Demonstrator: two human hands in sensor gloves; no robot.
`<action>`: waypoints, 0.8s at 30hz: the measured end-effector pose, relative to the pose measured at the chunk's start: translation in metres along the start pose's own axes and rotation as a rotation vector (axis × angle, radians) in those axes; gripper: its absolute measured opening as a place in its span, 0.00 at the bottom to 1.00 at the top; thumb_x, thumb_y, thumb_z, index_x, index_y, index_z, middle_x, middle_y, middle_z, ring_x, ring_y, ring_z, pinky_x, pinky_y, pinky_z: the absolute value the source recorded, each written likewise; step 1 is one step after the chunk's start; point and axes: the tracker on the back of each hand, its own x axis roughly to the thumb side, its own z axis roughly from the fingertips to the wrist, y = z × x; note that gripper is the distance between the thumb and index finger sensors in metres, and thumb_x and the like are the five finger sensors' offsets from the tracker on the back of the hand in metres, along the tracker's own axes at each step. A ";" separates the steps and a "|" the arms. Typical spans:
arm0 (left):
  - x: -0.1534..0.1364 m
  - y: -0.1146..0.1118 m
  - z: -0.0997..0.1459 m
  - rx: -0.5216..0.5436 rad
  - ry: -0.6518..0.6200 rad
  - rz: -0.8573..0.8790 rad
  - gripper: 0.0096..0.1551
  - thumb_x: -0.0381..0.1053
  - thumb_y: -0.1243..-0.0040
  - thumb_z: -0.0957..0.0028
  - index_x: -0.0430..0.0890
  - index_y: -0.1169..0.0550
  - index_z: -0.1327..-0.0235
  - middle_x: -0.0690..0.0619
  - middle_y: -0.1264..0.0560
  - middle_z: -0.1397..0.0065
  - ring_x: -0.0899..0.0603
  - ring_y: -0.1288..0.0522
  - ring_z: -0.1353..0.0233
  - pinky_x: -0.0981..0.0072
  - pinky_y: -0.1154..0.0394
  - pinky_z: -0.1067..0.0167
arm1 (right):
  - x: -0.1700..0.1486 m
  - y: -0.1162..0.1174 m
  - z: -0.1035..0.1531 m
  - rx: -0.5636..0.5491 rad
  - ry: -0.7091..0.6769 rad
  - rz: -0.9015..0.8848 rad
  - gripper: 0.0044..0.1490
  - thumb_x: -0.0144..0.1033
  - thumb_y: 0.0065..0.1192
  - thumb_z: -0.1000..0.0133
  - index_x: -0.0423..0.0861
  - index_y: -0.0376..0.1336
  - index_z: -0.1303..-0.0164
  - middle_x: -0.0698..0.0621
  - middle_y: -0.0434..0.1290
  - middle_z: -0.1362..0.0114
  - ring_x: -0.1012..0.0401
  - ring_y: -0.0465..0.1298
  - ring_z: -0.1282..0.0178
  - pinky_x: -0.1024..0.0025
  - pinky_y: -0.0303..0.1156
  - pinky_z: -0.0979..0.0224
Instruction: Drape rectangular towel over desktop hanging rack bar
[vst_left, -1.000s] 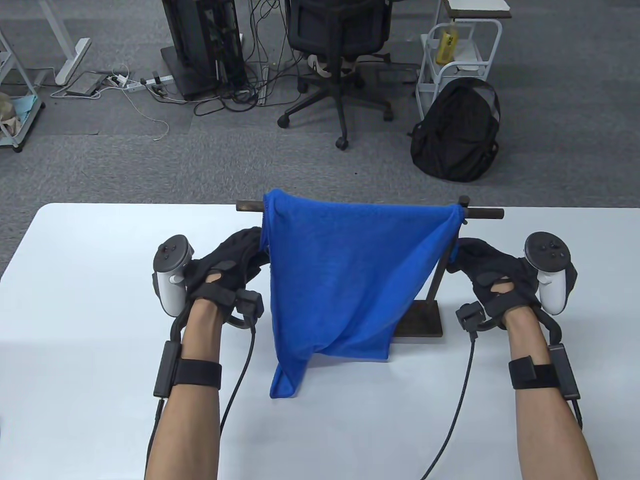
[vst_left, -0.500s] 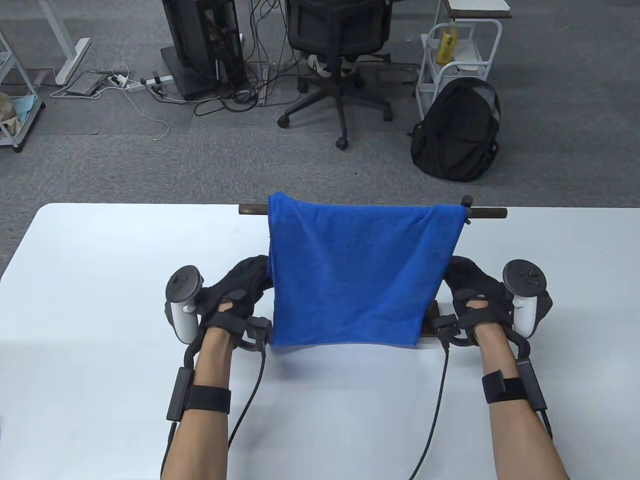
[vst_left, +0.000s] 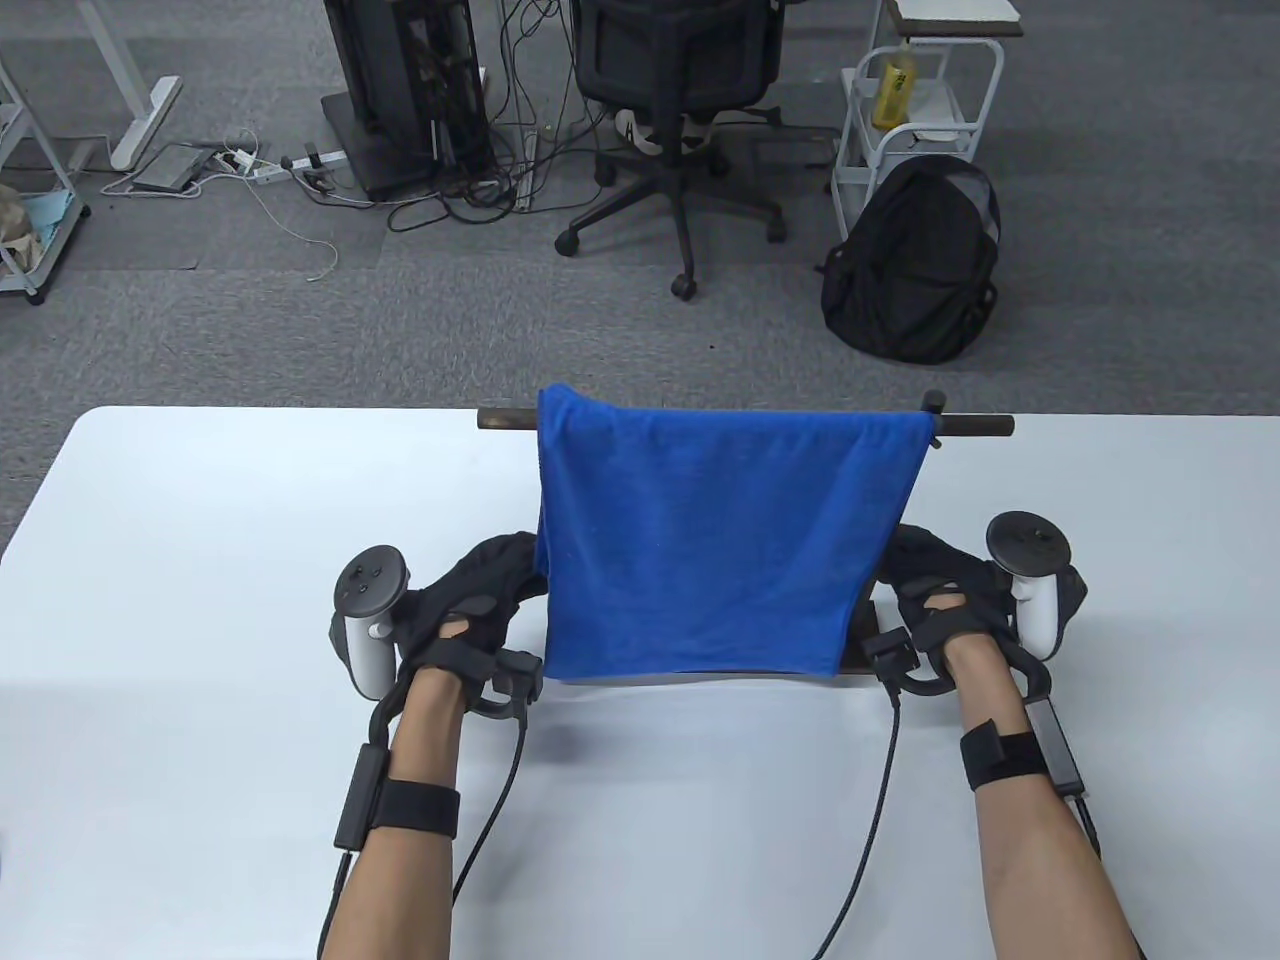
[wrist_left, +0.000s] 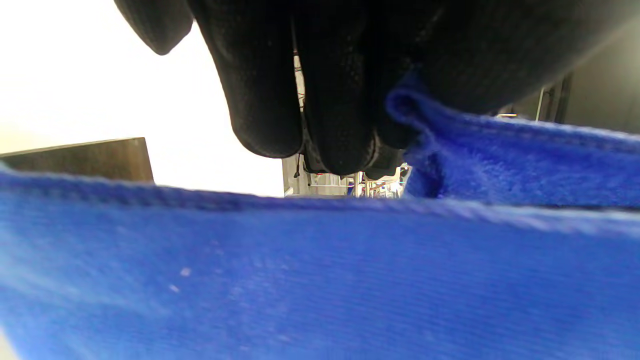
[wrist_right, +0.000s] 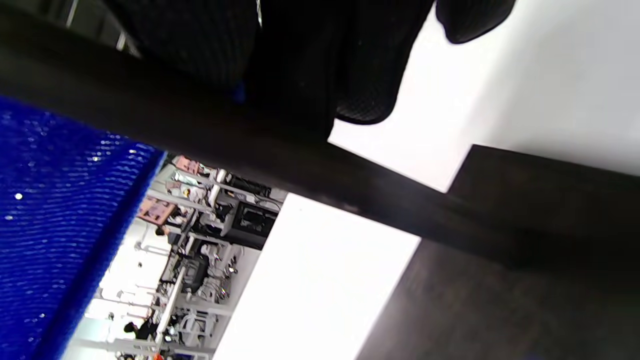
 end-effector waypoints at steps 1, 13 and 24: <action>-0.002 0.001 0.000 -0.001 0.005 -0.002 0.18 0.64 0.35 0.49 0.62 0.14 0.50 0.59 0.13 0.37 0.42 0.14 0.31 0.36 0.35 0.28 | -0.001 0.001 -0.002 0.005 0.002 0.011 0.24 0.43 0.72 0.53 0.54 0.76 0.46 0.52 0.85 0.44 0.52 0.80 0.31 0.41 0.62 0.27; -0.009 0.003 -0.002 -0.014 0.039 -0.056 0.18 0.64 0.33 0.51 0.61 0.13 0.52 0.58 0.12 0.38 0.41 0.14 0.32 0.35 0.35 0.29 | -0.006 0.010 -0.015 -0.018 0.013 0.125 0.24 0.44 0.73 0.54 0.54 0.77 0.48 0.54 0.86 0.48 0.53 0.81 0.33 0.40 0.62 0.27; -0.019 0.000 -0.004 0.007 0.083 -0.137 0.18 0.64 0.32 0.52 0.61 0.13 0.53 0.58 0.12 0.39 0.41 0.13 0.33 0.35 0.34 0.29 | -0.005 0.015 -0.015 -0.098 0.020 0.245 0.24 0.44 0.74 0.55 0.55 0.77 0.48 0.54 0.86 0.48 0.53 0.80 0.31 0.37 0.59 0.26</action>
